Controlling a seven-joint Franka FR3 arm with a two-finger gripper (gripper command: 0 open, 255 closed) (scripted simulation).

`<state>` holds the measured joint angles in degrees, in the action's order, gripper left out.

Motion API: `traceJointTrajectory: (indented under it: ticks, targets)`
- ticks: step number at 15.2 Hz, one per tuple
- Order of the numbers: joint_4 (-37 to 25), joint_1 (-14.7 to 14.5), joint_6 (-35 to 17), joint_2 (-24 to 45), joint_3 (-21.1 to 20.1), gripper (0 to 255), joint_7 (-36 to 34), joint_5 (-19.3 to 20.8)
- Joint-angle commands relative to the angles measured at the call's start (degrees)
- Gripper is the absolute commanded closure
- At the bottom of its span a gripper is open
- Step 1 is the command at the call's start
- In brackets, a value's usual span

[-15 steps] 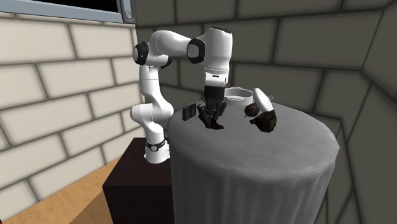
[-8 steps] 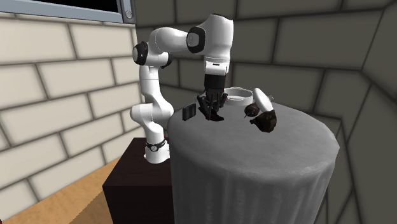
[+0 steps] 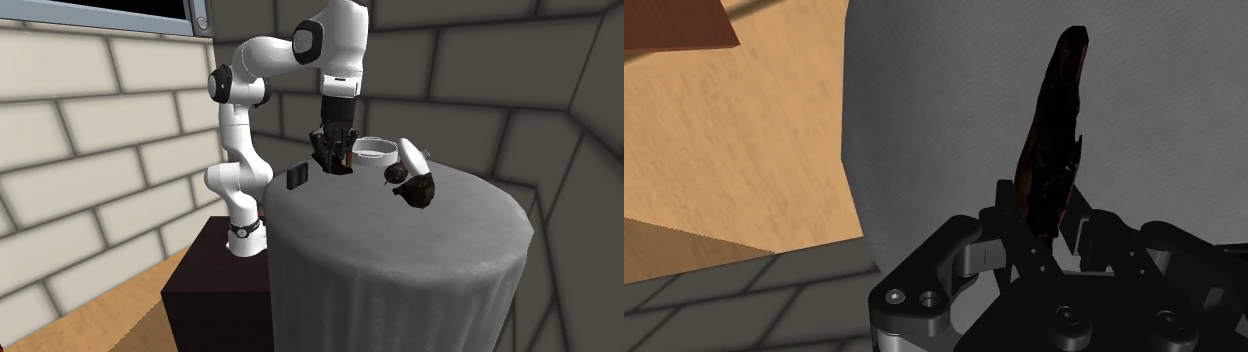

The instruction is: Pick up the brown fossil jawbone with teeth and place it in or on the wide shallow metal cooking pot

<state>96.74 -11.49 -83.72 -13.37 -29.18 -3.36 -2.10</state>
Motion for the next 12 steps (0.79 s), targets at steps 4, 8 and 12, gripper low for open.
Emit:
traceJointTrajectory:
  ticks: [4,8,12]
  targets:
    - [-5.8,0.1,4.2,1.8,-0.4,255,-0.6,0.8]
    - [-6.2,-0.9,5.5,0.7,-1.7,255,-2.8,-0.1]
    - [-4.5,-2.8,6.1,-1.9,-4.3,255,-7.3,-2.1]
